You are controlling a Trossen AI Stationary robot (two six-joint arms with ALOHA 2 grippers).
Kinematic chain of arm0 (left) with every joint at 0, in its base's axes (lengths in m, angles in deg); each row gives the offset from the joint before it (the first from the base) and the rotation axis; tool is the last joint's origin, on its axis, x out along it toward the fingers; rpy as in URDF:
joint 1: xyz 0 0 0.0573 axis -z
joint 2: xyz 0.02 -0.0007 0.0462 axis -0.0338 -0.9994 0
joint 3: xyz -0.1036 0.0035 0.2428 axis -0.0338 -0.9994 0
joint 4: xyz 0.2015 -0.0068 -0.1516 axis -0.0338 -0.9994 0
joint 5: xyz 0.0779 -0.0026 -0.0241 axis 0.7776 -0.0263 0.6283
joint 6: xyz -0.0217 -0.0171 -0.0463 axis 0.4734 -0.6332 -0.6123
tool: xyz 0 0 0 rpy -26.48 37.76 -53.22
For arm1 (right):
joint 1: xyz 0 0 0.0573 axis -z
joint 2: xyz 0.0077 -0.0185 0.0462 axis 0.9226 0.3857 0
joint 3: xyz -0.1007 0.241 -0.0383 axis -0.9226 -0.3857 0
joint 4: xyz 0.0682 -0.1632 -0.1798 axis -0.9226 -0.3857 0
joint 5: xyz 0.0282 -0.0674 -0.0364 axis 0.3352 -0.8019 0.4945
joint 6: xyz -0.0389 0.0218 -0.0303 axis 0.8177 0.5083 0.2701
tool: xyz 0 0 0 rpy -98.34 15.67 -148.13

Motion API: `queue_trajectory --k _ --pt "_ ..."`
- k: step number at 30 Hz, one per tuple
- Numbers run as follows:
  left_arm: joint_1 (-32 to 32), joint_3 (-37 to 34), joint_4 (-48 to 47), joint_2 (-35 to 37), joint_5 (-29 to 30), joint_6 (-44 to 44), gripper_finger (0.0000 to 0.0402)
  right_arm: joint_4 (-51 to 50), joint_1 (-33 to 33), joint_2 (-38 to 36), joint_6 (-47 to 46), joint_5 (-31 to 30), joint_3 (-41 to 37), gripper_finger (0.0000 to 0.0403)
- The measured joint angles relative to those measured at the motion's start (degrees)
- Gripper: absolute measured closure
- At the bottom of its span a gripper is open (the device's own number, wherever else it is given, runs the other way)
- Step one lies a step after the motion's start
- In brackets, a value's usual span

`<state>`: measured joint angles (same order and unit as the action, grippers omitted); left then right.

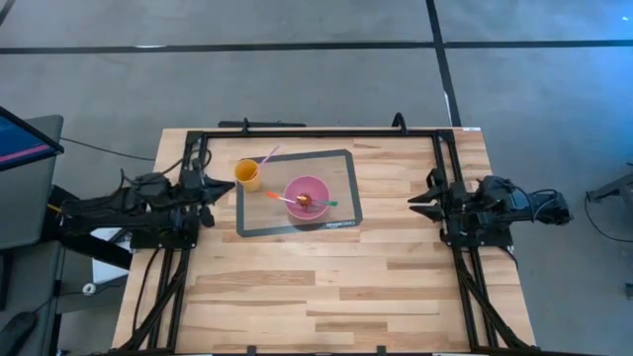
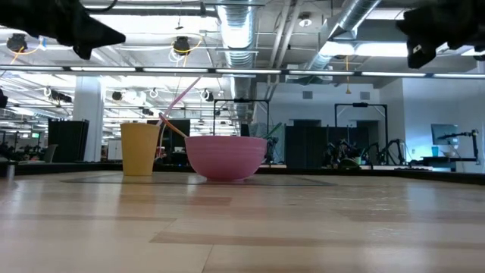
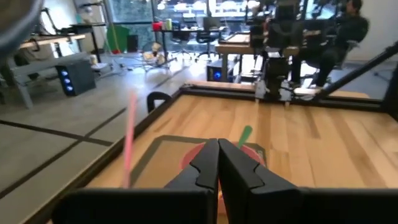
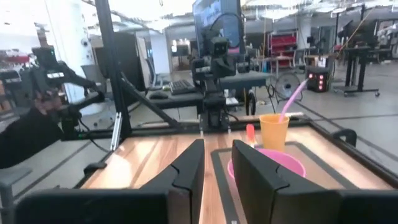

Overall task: Pick & Place Utensil
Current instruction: Return to Home Position

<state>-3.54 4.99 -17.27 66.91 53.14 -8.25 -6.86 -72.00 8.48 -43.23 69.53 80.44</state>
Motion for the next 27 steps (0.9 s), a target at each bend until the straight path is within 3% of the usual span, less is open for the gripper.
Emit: queue_trajectory --k 12,27 --pt "0.02 -8.06 7.52 -0.01 -2.24 -2.5 0.0395 -0.11 -0.04 0.0 1.14 -0.24 -0.09 0.0326" --pt "0.04 -7.41 8.29 0.0 -3.44 -0.32 0.0394 -1.22 -0.04 0.0 -0.35 -0.23 -0.09 0.0326"
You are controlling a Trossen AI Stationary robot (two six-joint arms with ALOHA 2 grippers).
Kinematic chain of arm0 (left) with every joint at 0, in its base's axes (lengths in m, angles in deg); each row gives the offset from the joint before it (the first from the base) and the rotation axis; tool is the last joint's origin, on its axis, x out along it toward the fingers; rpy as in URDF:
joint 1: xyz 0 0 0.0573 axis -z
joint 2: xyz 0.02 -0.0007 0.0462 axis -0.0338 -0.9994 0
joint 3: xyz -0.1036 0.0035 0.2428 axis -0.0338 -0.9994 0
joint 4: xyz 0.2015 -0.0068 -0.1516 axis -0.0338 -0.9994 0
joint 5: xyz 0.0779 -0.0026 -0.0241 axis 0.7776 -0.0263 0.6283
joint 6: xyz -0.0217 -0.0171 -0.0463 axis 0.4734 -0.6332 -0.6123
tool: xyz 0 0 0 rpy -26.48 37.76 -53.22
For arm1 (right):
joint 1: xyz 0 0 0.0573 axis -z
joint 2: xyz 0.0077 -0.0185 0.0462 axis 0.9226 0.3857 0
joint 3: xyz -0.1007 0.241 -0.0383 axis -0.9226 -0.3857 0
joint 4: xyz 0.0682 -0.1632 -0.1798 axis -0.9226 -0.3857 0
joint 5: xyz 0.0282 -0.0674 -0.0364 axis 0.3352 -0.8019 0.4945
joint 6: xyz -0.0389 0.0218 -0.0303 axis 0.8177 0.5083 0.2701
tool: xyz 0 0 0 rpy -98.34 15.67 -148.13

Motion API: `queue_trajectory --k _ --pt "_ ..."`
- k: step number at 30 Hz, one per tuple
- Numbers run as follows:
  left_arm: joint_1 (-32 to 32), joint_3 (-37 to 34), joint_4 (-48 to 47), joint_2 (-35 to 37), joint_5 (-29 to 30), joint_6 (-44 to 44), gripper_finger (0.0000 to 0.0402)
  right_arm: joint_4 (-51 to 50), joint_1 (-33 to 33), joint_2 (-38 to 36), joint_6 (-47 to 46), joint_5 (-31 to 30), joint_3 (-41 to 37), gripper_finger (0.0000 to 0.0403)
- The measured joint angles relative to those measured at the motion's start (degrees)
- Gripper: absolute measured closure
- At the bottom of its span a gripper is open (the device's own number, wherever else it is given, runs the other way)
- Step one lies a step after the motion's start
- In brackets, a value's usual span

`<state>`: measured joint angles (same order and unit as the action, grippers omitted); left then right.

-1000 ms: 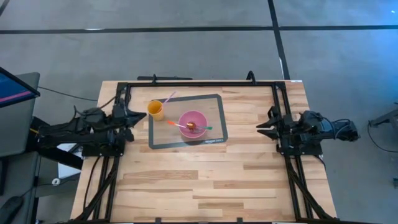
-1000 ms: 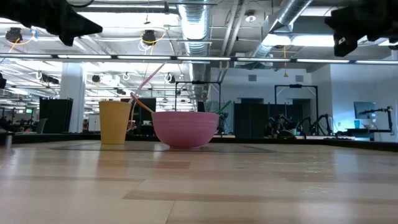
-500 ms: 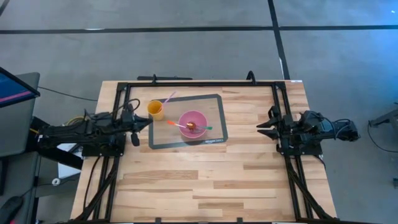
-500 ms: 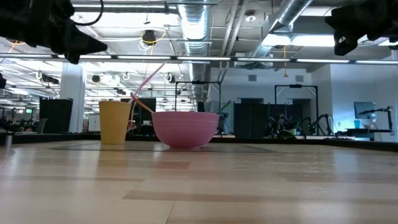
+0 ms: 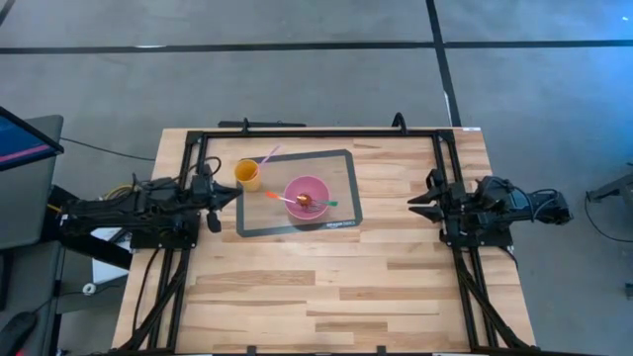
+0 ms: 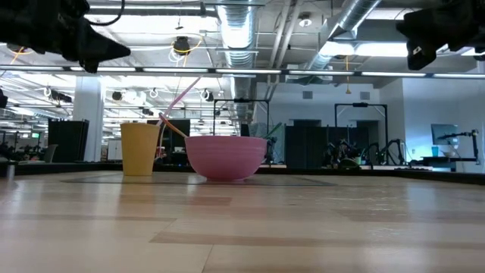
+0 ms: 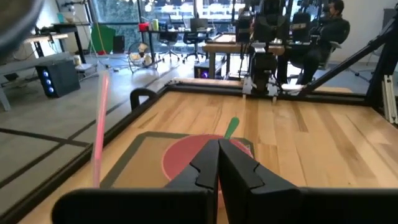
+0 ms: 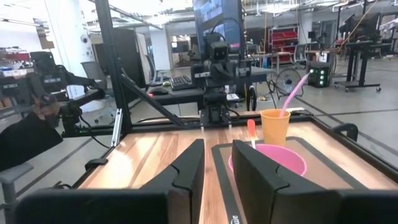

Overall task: Pick & Place Utensil
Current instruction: Return to Home Position

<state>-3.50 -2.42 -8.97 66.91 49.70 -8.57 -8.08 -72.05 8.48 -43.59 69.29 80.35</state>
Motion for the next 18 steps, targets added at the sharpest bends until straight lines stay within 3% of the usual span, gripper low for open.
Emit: queue_trajectory --k 18 --pt "-0.04 -12.23 17.2 -0.02 -1.02 -1.05 0.0391 0.46 -0.04 0.0 1.35 0.03 0.0 0.0326"
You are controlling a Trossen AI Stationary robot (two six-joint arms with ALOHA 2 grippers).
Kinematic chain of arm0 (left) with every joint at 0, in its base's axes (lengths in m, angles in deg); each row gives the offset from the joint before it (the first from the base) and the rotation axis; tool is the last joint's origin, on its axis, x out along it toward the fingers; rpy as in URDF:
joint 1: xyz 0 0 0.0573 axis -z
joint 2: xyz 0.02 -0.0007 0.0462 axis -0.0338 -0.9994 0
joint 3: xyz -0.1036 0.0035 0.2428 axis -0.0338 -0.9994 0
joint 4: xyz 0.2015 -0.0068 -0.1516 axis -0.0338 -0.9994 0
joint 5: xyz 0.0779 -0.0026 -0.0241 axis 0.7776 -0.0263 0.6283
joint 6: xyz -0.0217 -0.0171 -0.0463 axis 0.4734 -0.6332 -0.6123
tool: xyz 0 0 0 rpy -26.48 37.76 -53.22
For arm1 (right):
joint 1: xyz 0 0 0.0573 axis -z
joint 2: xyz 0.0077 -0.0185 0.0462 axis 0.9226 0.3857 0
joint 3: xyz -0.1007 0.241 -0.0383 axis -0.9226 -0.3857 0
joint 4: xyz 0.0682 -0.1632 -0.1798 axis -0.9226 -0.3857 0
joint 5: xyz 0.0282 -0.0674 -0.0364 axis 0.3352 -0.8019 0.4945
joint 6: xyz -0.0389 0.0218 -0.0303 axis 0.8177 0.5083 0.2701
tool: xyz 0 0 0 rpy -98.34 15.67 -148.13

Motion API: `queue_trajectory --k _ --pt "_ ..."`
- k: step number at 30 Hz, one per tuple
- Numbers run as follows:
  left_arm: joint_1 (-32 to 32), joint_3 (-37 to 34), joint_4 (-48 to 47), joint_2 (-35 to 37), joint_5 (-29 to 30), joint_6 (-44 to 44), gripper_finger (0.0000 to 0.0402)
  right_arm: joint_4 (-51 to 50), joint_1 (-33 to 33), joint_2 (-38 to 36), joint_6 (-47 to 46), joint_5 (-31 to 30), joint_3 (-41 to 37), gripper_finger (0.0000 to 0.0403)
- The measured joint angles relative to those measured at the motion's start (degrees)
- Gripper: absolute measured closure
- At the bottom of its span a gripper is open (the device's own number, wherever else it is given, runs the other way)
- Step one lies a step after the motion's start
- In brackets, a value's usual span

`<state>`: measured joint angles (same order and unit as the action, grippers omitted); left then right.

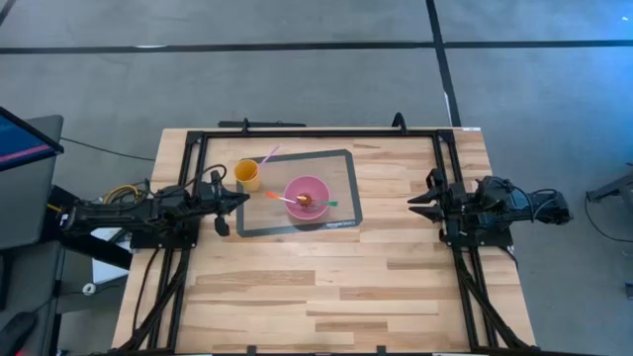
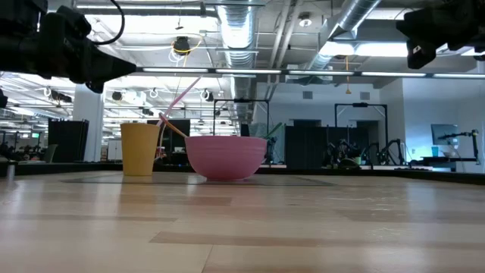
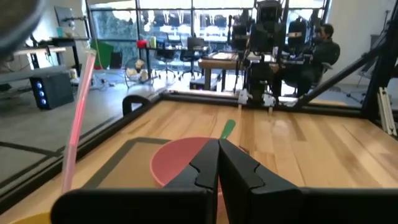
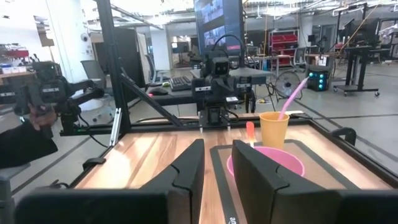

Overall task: Pick & Place Utensil
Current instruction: Return to Home Position

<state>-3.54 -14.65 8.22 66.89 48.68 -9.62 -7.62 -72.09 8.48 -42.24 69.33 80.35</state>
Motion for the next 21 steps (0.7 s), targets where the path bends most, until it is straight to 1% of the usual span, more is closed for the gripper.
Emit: queue_trajectory --k 2,8,13,21 --pt "0.0 -1.21 2.07 0.01 0.0 0.11 0.0391 -0.13 -0.01 0.0 0.39 -0.01 -0.02 0.0326" --pt "0.0 -1.25 2.59 -0.04 0.0 0.14 0.0395 4.57 0.0 -0.02 3.44 0.0 -4.25 0.0326" --pt "0.0 -1.23 2.56 -0.04 0.01 -0.09 0.039 5.17 0.02 -0.02 3.43 -0.02 -5.99 0.0326" --pt "0.0 -1.23 2.56 -0.04 0.02 -0.23 0.0388 13.16 0.04 -0.02 3.84 0.2 -11.57 0.0326"
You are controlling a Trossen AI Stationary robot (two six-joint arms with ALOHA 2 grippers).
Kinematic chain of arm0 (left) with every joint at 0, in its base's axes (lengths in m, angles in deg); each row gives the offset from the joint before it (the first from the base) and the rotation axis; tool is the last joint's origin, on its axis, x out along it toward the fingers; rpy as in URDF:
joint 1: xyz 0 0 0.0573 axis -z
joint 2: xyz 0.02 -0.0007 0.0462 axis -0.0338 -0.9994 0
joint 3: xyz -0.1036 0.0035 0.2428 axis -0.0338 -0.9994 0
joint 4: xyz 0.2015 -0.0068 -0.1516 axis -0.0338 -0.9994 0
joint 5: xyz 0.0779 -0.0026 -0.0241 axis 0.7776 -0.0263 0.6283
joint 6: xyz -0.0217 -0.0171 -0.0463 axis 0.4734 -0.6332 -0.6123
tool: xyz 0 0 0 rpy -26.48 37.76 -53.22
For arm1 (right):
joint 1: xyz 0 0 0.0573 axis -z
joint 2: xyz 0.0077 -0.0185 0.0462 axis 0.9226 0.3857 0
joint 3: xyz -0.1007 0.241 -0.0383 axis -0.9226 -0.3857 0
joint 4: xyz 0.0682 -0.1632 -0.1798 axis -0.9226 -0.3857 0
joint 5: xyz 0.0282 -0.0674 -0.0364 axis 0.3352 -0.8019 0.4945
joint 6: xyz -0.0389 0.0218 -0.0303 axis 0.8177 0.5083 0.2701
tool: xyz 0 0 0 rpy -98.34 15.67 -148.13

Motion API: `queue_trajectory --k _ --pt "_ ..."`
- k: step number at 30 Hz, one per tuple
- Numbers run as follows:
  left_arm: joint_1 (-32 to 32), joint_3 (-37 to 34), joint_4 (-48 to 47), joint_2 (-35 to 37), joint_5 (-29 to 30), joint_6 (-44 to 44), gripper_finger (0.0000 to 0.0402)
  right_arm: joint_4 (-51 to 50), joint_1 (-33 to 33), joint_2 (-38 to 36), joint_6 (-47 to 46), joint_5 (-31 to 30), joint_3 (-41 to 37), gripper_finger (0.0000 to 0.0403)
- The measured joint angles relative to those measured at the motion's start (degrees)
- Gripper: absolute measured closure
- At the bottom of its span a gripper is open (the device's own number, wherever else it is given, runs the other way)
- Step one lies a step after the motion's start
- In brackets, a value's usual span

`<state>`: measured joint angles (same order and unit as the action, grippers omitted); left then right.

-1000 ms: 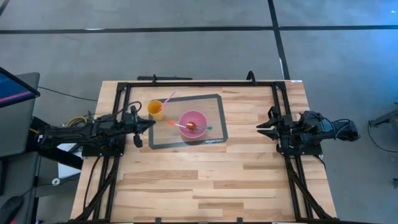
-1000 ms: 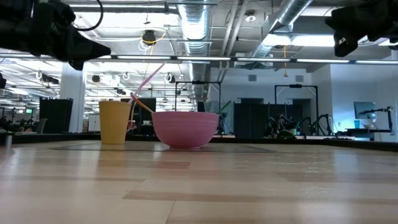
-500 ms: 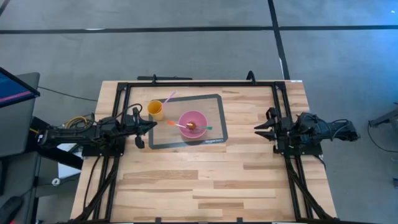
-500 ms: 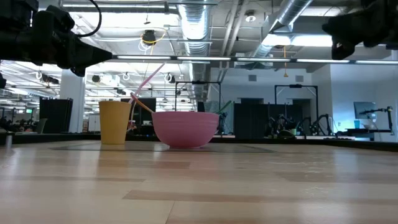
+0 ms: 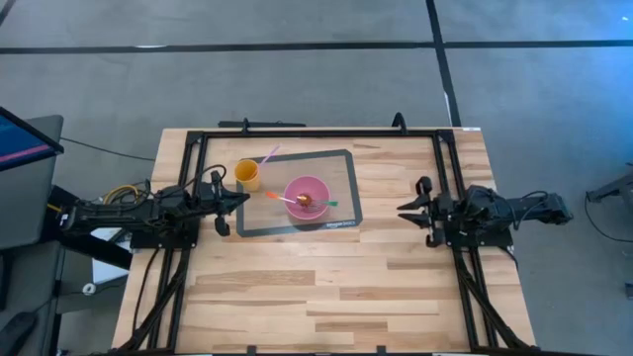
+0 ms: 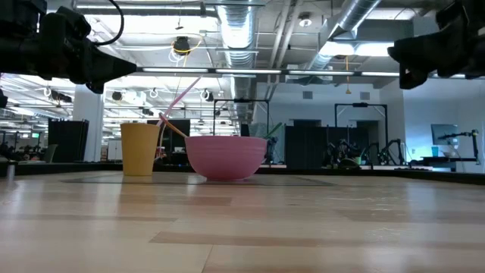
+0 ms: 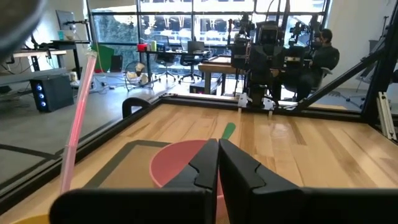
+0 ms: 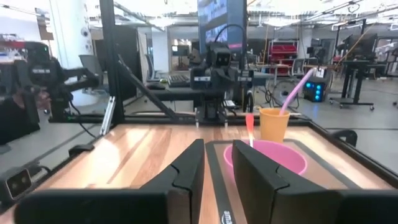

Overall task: Pick & Place Utensil
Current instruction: Return to Home Position

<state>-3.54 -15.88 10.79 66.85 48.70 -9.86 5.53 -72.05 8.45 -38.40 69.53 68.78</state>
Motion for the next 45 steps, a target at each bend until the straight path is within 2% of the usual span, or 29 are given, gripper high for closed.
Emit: queue_trajectory --k 45 --pt "0.02 0.04 0.2 -0.02 0.02 0.0 0.0389 -3.13 0.0 0.02 -0.42 -0.63 -0.89 0.0326"
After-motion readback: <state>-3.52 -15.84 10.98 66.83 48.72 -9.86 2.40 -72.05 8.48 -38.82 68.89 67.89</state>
